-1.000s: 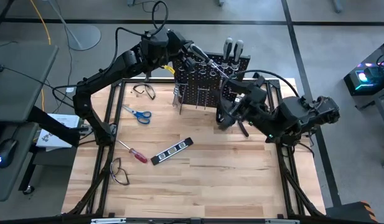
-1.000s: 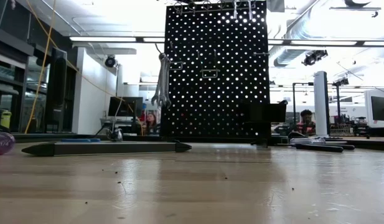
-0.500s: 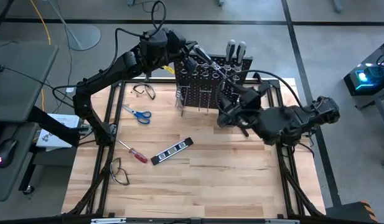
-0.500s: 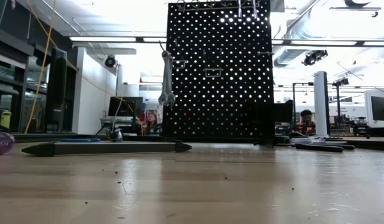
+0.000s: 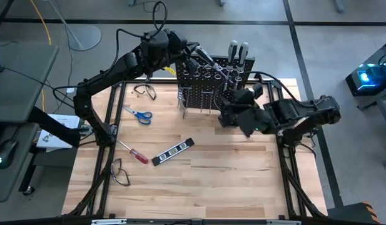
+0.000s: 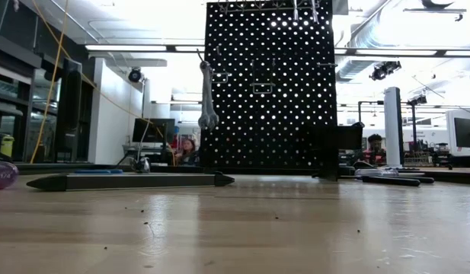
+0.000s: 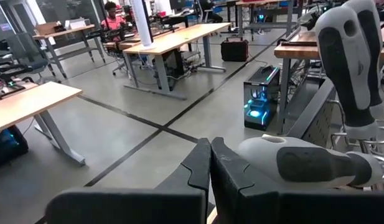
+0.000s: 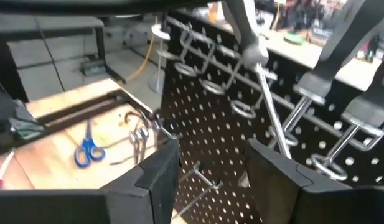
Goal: Hang tools onto peg board
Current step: Hang the gray screwdriver on the pegboard
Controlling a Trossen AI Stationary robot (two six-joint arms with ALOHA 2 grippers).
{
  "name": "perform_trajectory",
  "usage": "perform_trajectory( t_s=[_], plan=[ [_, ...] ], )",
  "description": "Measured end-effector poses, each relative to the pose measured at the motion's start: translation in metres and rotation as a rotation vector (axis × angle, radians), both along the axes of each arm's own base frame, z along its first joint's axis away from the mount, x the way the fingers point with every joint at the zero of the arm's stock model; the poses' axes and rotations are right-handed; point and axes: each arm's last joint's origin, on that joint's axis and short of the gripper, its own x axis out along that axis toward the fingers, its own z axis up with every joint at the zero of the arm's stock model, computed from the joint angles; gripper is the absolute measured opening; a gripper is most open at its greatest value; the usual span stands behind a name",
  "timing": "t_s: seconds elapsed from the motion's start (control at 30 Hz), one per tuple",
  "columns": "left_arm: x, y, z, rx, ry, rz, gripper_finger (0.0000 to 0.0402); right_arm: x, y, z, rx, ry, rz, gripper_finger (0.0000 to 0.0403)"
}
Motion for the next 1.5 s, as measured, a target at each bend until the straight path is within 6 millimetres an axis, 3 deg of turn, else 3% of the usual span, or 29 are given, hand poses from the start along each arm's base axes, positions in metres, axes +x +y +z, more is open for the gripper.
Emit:
perform_trajectory(
  t_s=[0.17, 0.23, 0.33, 0.4, 0.53, 0.7, 0.83, 1.0, 1.23, 1.5],
  plan=[
    [0.0, 0.0, 0.001, 0.005, -0.013, -0.001, 0.0, -0.002, -0.015, -0.008, 0.083, 0.037, -0.044, 0.0155],
    [-0.001, 0.0, 0.002, 0.007, -0.013, -0.002, 0.0, -0.004, -0.014, -0.009, 0.092, 0.037, -0.049, 0.0121],
    [-0.002, -0.001, 0.003, 0.026, -0.008, -0.004, 0.0, -0.008, -0.004, -0.008, 0.114, 0.041, 0.011, 0.0035],
    [-0.003, -0.001, 0.005, 0.033, -0.015, -0.004, 0.0, -0.01, 0.004, -0.009, 0.154, 0.059, 0.069, 0.0013],
    [-0.004, -0.002, 0.009, 0.043, -0.041, -0.004, 0.0, -0.02, 0.008, -0.022, 0.231, 0.146, 0.027, 0.0003],
    [-0.004, -0.002, 0.011, 0.052, -0.06, -0.004, 0.0, -0.028, -0.009, -0.024, 0.222, 0.153, -0.106, 0.0001],
    [-0.005, -0.001, 0.011, 0.053, -0.059, 0.0, 0.0, -0.021, -0.022, -0.02, 0.261, 0.138, -0.079, 0.0],
    [-0.019, -0.006, 0.023, 0.083, -0.07, 0.008, 0.0, -0.013, -0.022, -0.016, 0.252, 0.134, -0.003, 0.0],
    [-0.041, -0.014, 0.033, 0.05, -0.067, 0.016, 0.0, -0.024, -0.024, 0.015, 0.24, 0.071, 0.038, 0.0],
    [-0.05, -0.024, 0.019, -0.174, -0.002, -0.063, 0.0, -0.048, -0.048, 0.041, 0.425, 0.127, 0.126, 0.0]
  ],
)
